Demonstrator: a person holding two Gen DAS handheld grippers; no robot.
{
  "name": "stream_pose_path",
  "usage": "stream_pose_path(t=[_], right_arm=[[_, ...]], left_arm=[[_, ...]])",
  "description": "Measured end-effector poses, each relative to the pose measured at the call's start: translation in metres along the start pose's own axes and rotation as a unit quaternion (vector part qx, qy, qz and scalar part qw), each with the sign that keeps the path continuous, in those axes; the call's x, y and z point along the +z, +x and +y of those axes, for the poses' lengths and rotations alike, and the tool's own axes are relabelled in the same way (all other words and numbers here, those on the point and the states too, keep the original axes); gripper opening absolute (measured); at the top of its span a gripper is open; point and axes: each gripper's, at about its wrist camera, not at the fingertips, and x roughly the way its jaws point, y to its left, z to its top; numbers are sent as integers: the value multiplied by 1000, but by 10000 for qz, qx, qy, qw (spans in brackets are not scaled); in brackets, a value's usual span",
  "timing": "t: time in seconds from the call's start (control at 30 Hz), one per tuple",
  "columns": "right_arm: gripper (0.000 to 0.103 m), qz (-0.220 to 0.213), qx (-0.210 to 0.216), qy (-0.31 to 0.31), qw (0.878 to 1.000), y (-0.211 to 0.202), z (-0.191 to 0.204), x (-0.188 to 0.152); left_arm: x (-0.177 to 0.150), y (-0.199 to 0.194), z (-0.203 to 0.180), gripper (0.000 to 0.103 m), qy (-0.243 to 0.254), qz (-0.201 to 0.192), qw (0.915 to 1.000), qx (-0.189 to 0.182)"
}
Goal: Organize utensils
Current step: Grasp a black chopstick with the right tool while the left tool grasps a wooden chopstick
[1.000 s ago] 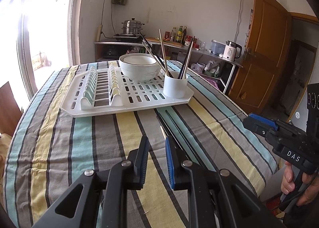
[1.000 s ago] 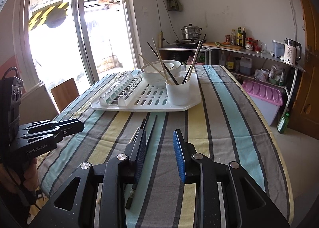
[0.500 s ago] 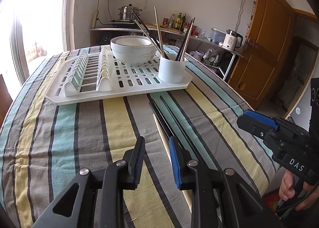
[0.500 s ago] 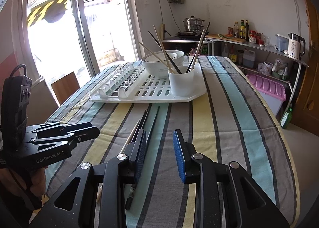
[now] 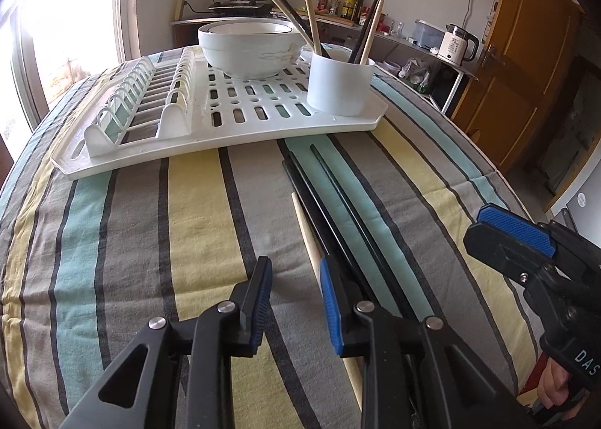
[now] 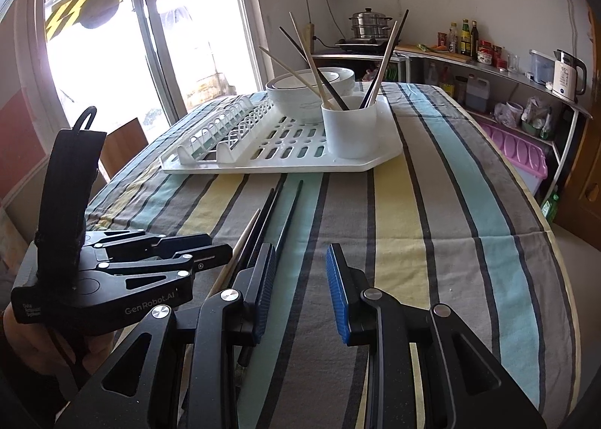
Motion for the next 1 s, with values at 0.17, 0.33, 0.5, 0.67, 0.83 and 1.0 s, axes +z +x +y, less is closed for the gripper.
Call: stream_pose_path(t=[0.17,0.33,0.5,0.67,0.83,1.0], right_arm=[[29,11,-8,22,10000,2,-2,1],[29,21,-5,8,10000,3,-2,2],[29,80,-37,-47,9999,10,-1,9],[29,362,-61,-131,9992,35,3,20],[29,724,-105,-303,9969,69,10,30],[29,1008,-276,-453,9935,98,15,34]], left_arm=[[3,6,-10,27,321,50,9993,194],[1,6,-10,30,504,0,9981,342],[1,3,9,30,501,-59,9976,478],[5,2,32,26,435,-83,9972,598],[10,2,49,13,345,-103,9975,601],[16,7,51,10,378,-104,9979,519]])
